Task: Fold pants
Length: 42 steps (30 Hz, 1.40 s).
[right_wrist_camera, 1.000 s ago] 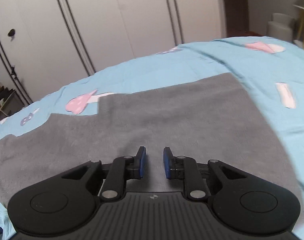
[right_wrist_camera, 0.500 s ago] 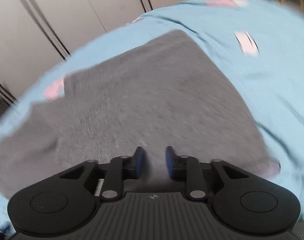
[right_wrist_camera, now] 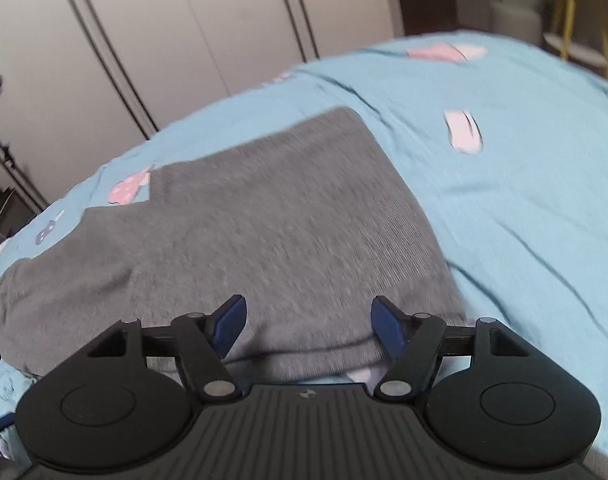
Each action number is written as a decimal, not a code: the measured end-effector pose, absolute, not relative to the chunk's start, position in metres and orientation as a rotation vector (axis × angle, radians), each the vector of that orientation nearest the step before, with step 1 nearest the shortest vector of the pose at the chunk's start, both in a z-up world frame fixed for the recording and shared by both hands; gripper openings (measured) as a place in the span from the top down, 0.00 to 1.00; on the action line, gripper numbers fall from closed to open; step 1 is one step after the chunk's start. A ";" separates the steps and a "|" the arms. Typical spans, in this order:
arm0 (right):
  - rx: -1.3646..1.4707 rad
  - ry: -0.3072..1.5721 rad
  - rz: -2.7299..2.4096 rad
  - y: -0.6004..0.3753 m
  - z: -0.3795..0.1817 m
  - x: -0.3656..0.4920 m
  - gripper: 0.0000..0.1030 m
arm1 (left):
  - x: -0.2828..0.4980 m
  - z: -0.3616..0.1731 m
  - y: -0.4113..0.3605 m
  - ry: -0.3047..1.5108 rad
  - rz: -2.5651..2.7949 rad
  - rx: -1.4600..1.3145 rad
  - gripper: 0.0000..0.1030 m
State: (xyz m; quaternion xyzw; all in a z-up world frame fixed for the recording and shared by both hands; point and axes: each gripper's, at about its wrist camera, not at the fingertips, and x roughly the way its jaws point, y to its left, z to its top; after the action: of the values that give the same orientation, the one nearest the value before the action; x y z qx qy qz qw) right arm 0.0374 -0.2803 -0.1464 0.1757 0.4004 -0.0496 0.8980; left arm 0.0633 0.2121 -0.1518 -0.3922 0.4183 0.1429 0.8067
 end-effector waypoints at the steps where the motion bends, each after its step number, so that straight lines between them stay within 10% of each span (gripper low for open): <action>1: 0.364 0.840 -0.108 -0.281 -0.151 0.041 0.25 | 0.064 -0.151 0.211 0.901 0.313 -0.823 0.01; 14: 0.414 0.867 -0.138 -0.287 -0.157 0.047 0.05 | 0.083 -0.135 0.186 0.924 0.317 -0.597 0.01; 42: -0.021 0.805 -0.238 -0.220 -0.187 0.090 0.05 | 0.086 -0.182 0.232 0.950 0.315 -1.003 0.01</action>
State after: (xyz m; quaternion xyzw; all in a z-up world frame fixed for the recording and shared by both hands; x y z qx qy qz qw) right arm 0.0902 -0.2203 -0.1872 -0.0104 0.3906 -0.1156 0.9132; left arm 0.0859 0.2315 -0.1817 -0.4606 0.4361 0.1447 0.7594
